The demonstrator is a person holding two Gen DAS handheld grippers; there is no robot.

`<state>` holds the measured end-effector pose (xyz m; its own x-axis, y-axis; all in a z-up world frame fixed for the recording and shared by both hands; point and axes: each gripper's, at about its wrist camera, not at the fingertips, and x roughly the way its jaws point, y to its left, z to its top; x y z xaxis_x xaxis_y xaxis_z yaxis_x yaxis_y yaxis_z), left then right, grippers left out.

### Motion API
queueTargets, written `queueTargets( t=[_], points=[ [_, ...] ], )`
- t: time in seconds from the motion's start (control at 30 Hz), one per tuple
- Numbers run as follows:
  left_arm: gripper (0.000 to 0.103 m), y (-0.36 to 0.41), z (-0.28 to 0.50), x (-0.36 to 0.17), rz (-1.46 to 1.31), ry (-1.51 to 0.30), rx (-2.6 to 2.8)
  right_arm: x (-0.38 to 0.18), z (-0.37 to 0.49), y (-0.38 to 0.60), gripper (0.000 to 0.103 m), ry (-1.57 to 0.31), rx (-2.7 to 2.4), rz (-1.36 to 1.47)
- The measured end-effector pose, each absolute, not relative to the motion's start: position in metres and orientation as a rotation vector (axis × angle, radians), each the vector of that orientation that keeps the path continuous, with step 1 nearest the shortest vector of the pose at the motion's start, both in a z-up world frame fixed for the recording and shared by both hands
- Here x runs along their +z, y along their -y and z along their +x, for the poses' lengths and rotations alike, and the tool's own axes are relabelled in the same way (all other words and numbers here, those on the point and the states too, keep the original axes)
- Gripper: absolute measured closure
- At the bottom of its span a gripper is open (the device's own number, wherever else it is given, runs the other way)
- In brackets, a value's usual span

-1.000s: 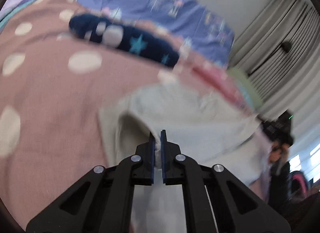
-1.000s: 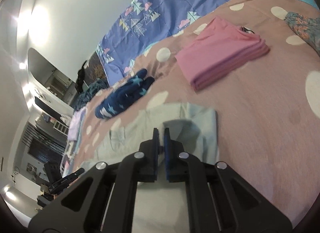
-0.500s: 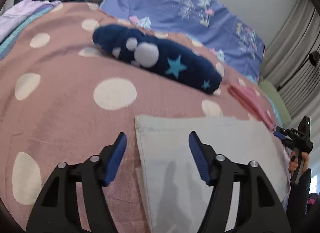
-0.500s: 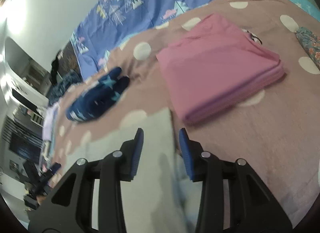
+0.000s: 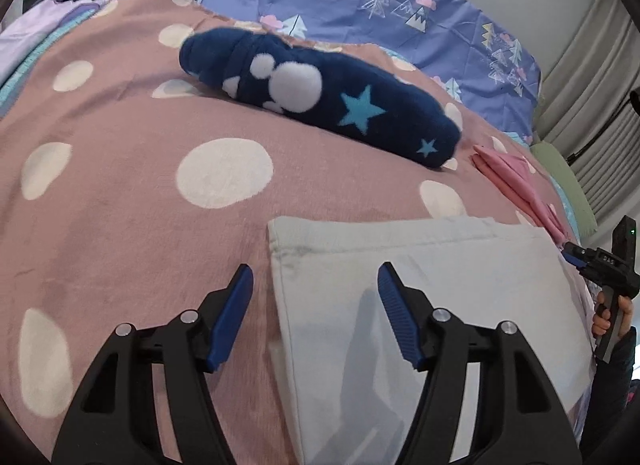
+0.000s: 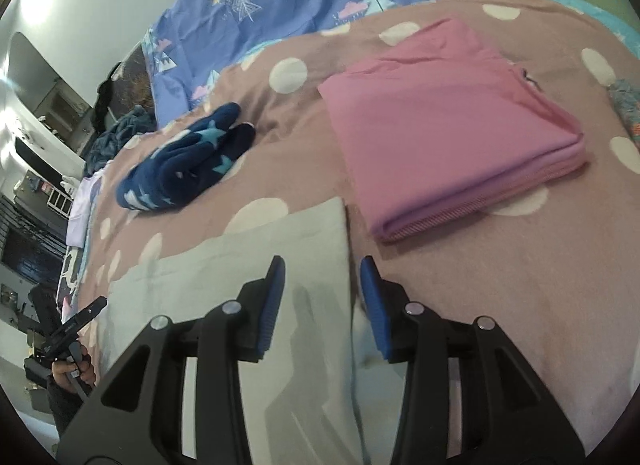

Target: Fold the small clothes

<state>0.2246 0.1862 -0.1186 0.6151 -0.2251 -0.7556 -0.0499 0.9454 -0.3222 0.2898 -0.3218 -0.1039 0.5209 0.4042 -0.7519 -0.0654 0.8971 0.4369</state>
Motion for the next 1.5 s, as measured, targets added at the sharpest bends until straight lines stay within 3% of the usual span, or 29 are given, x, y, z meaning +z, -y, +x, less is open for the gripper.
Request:
queueTargets(
  t=[0.13, 0.2, 0.5, 0.57, 0.6, 0.63, 0.7, 0.77, 0.97, 1.07, 1.17, 1.23, 1.3, 1.5],
  points=[
    [0.038, -0.181, 0.175, -0.096, -0.311, -0.841, -0.167, -0.083, 0.234, 0.348, 0.063, -0.903, 0.314, 0.384],
    [0.038, -0.177, 0.148, -0.092, -0.3, -0.836, -0.191, -0.083, 0.203, 0.361, 0.068, -0.903, 0.349, 0.406],
    [0.038, -0.147, 0.05, -0.121, -0.277, -0.971, -0.229, -0.103, 0.115, 0.359, 0.07, -0.955, 0.428, 0.384],
    [0.038, -0.146, 0.044, -0.131, -0.29, -1.008, -0.214, -0.103, 0.112, 0.358, 0.077, -0.953, 0.423, 0.376],
    [0.038, -0.145, 0.04, -0.132, -0.285, -1.002, -0.202, -0.102, 0.112, 0.358, 0.087, -0.95, 0.418, 0.379],
    [0.041, -0.144, 0.038, -0.13, -0.284, -0.99, -0.198, -0.101, 0.112, 0.36, 0.096, -0.943, 0.419, 0.39],
    [0.069, -0.143, 0.032, -0.123, -0.298, -0.966, -0.194, -0.095, 0.107, 0.363, 0.1, -0.918, 0.424, 0.414],
    [0.081, -0.143, 0.028, -0.116, -0.293, -0.952, -0.185, -0.09, 0.104, 0.364, 0.1, -0.897, 0.431, 0.41],
    [0.082, -0.147, 0.018, -0.111, -0.319, -0.938, -0.179, -0.102, 0.101, 0.37, 0.095, -0.94, 0.47, 0.475],
    [0.066, -0.148, 0.017, -0.117, -0.332, -0.961, -0.173, -0.109, 0.1, 0.369, 0.091, -0.964, 0.475, 0.49],
    [0.066, -0.146, 0.019, -0.121, -0.325, -0.969, -0.178, -0.11, 0.1, 0.366, 0.095, -0.963, 0.484, 0.485],
    [0.073, -0.144, 0.022, -0.118, -0.319, -0.946, -0.19, -0.105, 0.099, 0.365, 0.101, -0.942, 0.487, 0.493],
    [0.101, -0.143, 0.025, -0.111, -0.308, -0.925, -0.198, -0.096, 0.097, 0.371, 0.101, -0.897, 0.477, 0.515],
    [0.102, -0.15, 0.006, -0.081, -0.313, -0.843, -0.272, -0.077, 0.067, 0.391, 0.101, -0.819, 0.515, 0.598]
  ],
)
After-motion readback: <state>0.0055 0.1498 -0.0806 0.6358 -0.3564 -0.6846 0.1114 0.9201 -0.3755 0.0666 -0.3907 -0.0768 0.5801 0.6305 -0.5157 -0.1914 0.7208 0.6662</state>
